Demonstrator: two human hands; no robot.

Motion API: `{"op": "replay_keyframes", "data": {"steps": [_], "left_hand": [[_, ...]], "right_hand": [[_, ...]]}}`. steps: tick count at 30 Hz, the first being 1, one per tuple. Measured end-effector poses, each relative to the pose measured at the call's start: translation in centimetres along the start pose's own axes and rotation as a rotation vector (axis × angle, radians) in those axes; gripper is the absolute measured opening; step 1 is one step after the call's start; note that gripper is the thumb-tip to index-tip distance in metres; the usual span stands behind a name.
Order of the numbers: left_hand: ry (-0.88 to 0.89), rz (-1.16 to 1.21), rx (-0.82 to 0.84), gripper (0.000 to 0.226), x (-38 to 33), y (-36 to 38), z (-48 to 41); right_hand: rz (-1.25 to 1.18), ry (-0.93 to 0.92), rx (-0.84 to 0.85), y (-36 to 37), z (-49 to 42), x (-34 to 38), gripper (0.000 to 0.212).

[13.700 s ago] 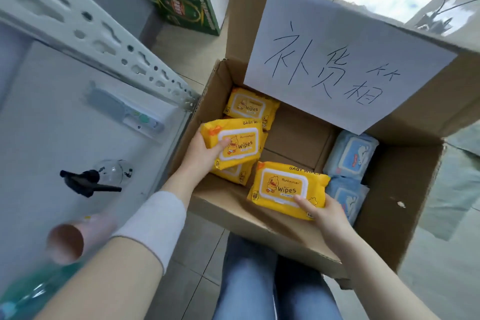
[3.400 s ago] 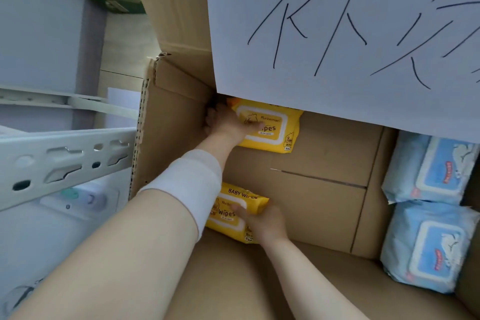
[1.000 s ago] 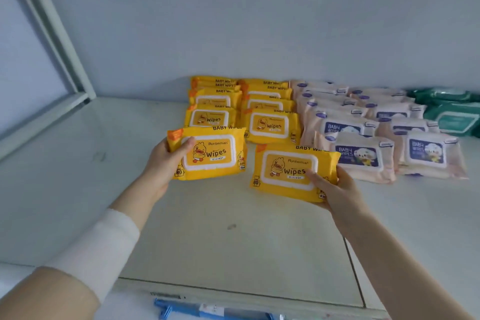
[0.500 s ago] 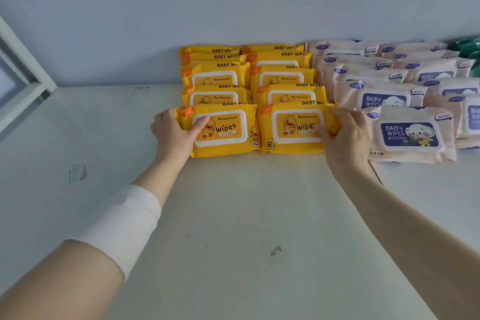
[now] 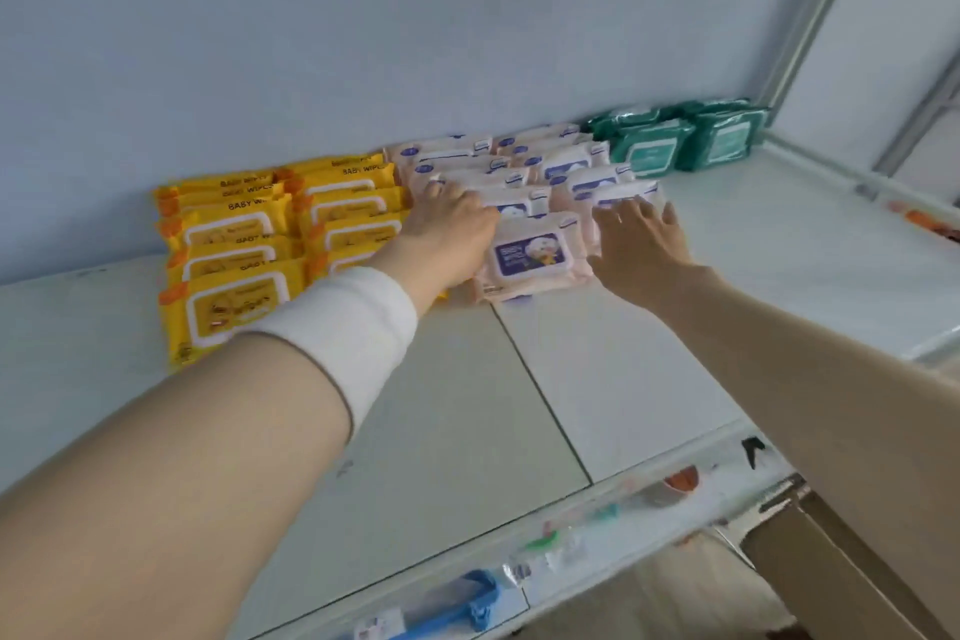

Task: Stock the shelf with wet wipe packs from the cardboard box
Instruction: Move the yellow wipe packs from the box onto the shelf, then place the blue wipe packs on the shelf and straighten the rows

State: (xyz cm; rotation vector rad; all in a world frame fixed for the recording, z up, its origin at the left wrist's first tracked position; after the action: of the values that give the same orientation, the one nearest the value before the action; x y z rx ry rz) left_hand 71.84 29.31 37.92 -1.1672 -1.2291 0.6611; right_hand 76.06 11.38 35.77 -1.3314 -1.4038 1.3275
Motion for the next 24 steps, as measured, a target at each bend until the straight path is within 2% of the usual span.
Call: {"op": "replay_keyframes", "data": {"steps": [7, 12, 18, 24], "left_hand": [[0.283, 0.052, 0.008, 0.041, -24.6, -9.7, -10.4], [0.527, 0.233, 0.04, 0.044, -44.0, -12.2, -14.0], [0.7, 0.246, 0.134, 0.043, -61.7, -9.0, -16.4], [0.72, 0.344, 0.342, 0.046, -73.6, -2.3, -19.9]], "right_hand": [[0.134, 0.217, 0.115, 1.8, 8.7, -25.1, 0.058], [0.136, 0.497, 0.27, 5.7, 18.1, -42.6, 0.051], [0.19, 0.69, 0.463, 13.8, 27.2, -57.7, 0.053], [0.24, 0.613, 0.569, 23.3, 29.6, -68.5, 0.054]]}}
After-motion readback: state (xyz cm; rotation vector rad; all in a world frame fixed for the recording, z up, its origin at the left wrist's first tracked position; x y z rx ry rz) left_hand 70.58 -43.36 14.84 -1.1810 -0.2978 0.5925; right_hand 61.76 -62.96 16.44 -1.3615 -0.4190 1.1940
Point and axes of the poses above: each hand's wrist, its own z-axis away from the middle knuckle, its own y-axis out of the palm, x = y × z, the point moved 2 cm from there along -z, towards the middle knuckle, and after that the axes turned 10 degrees about y, right-handed, at the moved point
